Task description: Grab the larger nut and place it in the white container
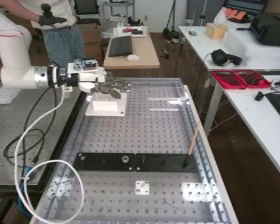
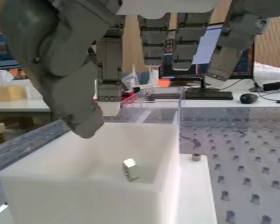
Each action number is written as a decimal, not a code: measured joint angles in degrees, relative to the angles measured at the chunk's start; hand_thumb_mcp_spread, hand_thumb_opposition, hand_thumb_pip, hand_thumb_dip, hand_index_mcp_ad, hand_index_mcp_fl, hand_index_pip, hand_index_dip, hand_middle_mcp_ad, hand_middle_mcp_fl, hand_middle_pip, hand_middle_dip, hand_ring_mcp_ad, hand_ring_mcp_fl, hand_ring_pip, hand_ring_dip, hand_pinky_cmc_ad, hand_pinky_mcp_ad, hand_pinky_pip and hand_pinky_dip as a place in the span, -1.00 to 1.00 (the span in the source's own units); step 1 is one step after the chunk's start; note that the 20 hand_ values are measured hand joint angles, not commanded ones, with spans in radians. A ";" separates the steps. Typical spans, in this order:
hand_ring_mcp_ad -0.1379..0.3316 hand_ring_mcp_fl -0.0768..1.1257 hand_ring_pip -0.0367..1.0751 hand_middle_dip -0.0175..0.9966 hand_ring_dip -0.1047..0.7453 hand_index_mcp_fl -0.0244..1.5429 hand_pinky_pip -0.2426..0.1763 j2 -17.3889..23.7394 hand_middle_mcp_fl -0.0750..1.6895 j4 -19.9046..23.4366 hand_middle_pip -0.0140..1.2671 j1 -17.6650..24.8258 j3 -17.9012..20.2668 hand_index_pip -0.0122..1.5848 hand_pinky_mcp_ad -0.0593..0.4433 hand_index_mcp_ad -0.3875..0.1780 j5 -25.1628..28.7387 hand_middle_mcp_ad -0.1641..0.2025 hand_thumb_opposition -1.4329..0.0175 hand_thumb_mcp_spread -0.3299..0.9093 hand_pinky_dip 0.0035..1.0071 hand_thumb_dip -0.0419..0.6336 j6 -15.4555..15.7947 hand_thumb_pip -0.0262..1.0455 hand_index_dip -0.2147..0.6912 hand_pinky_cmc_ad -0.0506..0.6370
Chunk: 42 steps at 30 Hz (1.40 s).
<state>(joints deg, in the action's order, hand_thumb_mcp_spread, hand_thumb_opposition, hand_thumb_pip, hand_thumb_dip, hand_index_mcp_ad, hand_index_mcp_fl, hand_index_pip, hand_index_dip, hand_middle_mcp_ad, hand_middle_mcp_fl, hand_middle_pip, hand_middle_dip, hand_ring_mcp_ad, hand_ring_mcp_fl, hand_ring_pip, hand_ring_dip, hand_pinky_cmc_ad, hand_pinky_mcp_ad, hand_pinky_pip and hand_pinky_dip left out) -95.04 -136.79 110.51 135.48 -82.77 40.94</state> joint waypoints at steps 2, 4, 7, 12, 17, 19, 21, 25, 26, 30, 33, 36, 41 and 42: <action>0.07 -0.88 -0.50 -0.72 -0.65 -0.94 -0.35 0.44 -0.91 -0.04 -0.79 -0.15 -0.06 0.87 0.28 -0.30 0.04 0.30 -0.21 0.00 0.57 -0.36 0.20 0.63 -0.86 0.04; 0.07 -0.88 -0.50 -0.72 -0.65 -0.94 -0.35 1.08 -0.91 -0.43 -0.79 -0.43 -0.33 0.85 0.28 -0.30 0.10 0.30 -0.21 -0.02 0.58 -0.36 0.43 0.63 -0.85 0.03; 0.07 -0.87 -0.49 -0.72 -0.65 -0.94 -0.35 3.15 -0.91 -2.15 -0.79 -1.44 -1.52 0.85 0.28 -0.30 0.31 0.29 -0.21 -0.03 0.58 -0.36 1.13 0.63 -0.89 0.03; 0.07 -0.88 -0.48 -0.72 -0.65 -0.94 -0.35 7.58 -0.91 -7.76 -0.79 -4.42 -6.58 0.76 0.29 -0.31 1.32 0.29 -0.21 -0.06 0.61 -0.36 2.24 0.63 -0.90 0.04; 0.07 -0.87 -0.55 -0.70 -0.65 -0.95 -0.37 10.74 -0.91 -14.67 -0.79 -9.68 -13.63 0.47 0.29 -0.30 1.70 0.30 -0.20 -0.12 0.61 -0.36 2.23 0.50 -0.91 0.04; 0.12 -0.88 -0.58 -0.67 -0.65 -0.95 -0.37 10.74 -0.91 -17.01 -0.79 -11.45 -15.55 0.23 0.28 -0.30 1.46 0.30 -0.20 -0.18 0.61 -0.36 1.75 0.43 -0.90 0.04; 0.12 -0.87 -0.64 -0.64 -0.64 -0.94 -0.37 10.44 -0.91 -19.70 -0.79 -13.44 -17.65 0.00 0.34 -0.30 1.09 0.30 -0.19 -0.21 0.60 -0.37 0.55 0.39 -0.90 0.05; 0.28 -0.87 -0.72 -0.56 -0.58 -0.94 -0.36 9.58 -0.91 -24.01 -0.79 -16.85 -20.63 -0.37 0.49 -0.22 -0.04 0.30 -0.17 -0.23 0.50 -0.41 -3.49 0.29 -0.89 0.10; 0.27 -0.87 -0.73 -0.56 -0.59 -0.94 -0.36 9.39 -0.91 -24.83 -0.79 -17.63 -21.29 -0.43 0.49 -0.21 -0.49 0.30 -0.18 -0.23 0.46 -0.41 -3.90 0.29 -0.90 0.17; 0.28 -0.87 -0.74 -0.52 -0.55 -0.94 -0.36 8.77 -0.91 -26.78 -0.79 -20.78 -23.28 -0.56 0.49 -0.21 -2.13 0.30 -0.16 -0.22 0.42 -0.46 -2.94 0.27 -0.81 0.26; 0.28 -0.87 -0.75 -0.53 -0.55 -0.94 -0.36 8.14 -0.91 -27.93 -0.79 -22.75 -24.87 -0.63 0.55 -0.18 -3.84 0.30 -0.16 -0.23 0.40 -0.46 -1.92 0.27 -0.79 0.26; 0.28 -0.87 -0.75 -0.51 -0.53 -0.94 -0.36 7.90 -0.91 -27.99 -0.79 -23.39 -25.37 -0.66 0.54 -0.18 -4.52 0.30 -0.15 -0.23 0.39 -0.46 -1.45 0.26 -0.79 0.30; 0.28 -0.87 -0.79 -0.51 -0.51 -0.94 -0.38 8.01 -0.91 -28.20 -0.79 -23.87 -26.39 -0.68 0.54 -0.18 -5.00 0.30 -0.15 -0.22 0.39 -0.46 -0.74 0.26 -0.76 0.30; 0.28 -0.87 -0.79 -0.51 -0.51 -0.94 -0.38 8.05 -0.91 -28.29 -0.79 -23.89 -26.47 -0.68 0.54 -0.18 -5.03 0.30 -0.15 -0.22 0.39 -0.46 -0.65 0.26 -0.75 0.29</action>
<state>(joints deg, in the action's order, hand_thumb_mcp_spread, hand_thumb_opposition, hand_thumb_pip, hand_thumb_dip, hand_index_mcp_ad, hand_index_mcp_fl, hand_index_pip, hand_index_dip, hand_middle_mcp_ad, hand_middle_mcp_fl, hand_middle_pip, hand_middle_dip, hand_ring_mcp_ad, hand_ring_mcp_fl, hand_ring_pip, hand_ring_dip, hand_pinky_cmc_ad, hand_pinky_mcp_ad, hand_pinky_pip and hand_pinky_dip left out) -86.99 -165.07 86.62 109.01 -87.80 40.29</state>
